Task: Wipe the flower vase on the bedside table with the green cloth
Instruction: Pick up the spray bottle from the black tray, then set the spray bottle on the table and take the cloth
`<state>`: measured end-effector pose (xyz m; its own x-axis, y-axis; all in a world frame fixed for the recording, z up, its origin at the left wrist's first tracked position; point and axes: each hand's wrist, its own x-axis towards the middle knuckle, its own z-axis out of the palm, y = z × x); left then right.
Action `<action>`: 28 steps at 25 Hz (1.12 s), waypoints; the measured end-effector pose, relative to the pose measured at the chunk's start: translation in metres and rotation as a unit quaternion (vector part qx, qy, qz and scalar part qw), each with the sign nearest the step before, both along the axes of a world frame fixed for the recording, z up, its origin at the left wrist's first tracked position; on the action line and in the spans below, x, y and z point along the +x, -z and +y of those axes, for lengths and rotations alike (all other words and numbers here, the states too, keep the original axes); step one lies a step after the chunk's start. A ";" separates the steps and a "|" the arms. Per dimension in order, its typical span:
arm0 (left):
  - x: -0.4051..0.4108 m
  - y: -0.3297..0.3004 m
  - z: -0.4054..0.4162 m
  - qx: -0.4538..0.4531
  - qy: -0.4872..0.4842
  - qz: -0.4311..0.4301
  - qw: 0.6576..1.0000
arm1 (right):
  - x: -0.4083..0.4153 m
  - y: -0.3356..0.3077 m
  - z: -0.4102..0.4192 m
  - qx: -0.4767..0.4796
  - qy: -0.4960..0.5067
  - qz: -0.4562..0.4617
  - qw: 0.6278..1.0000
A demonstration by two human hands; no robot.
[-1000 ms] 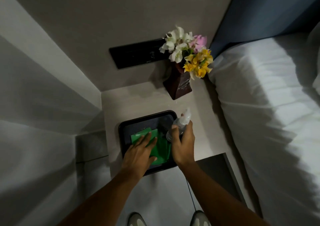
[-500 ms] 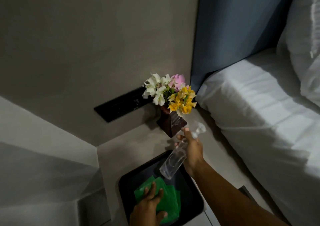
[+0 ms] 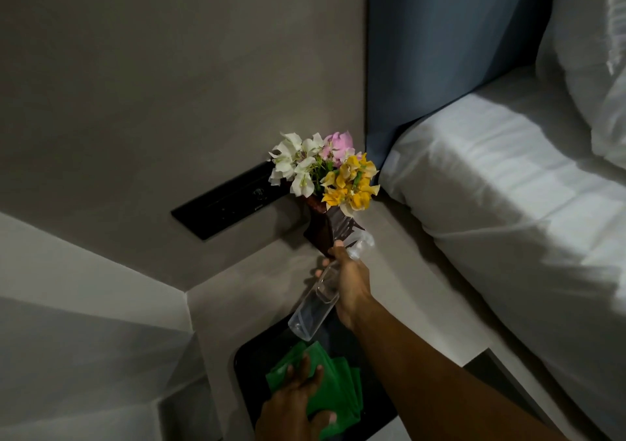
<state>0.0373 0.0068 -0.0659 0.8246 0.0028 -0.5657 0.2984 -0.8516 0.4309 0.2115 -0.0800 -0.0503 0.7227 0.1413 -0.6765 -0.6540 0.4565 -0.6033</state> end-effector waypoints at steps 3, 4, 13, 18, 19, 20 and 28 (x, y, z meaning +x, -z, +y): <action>0.001 0.003 -0.001 0.008 -0.001 0.021 1.000 | -0.002 0.003 -0.002 -0.011 -0.009 -0.003 1.000; 0.001 0.004 -0.001 0.006 -0.009 0.018 1.000 | -0.001 0.003 -0.003 -0.002 -0.008 -0.009 1.000; -0.009 0.013 -0.001 0.004 -0.048 -0.016 0.999 | -0.021 -0.011 0.015 -0.105 -0.029 -0.123 0.987; -0.017 0.013 -0.004 0.029 -0.044 -0.045 0.998 | -0.038 -0.034 0.042 -0.145 -0.254 -0.276 0.915; -0.017 0.013 -0.004 0.025 -0.046 -0.046 0.998 | -0.041 -0.035 0.049 -0.158 -0.295 -0.313 0.889; -0.018 0.013 -0.004 0.020 -0.053 -0.047 0.997 | -0.044 -0.033 0.057 -0.184 -0.335 -0.354 0.854; -0.023 0.027 -0.002 0.013 -0.064 -0.060 0.996 | -0.038 -0.001 0.094 -0.309 -0.405 -0.558 0.655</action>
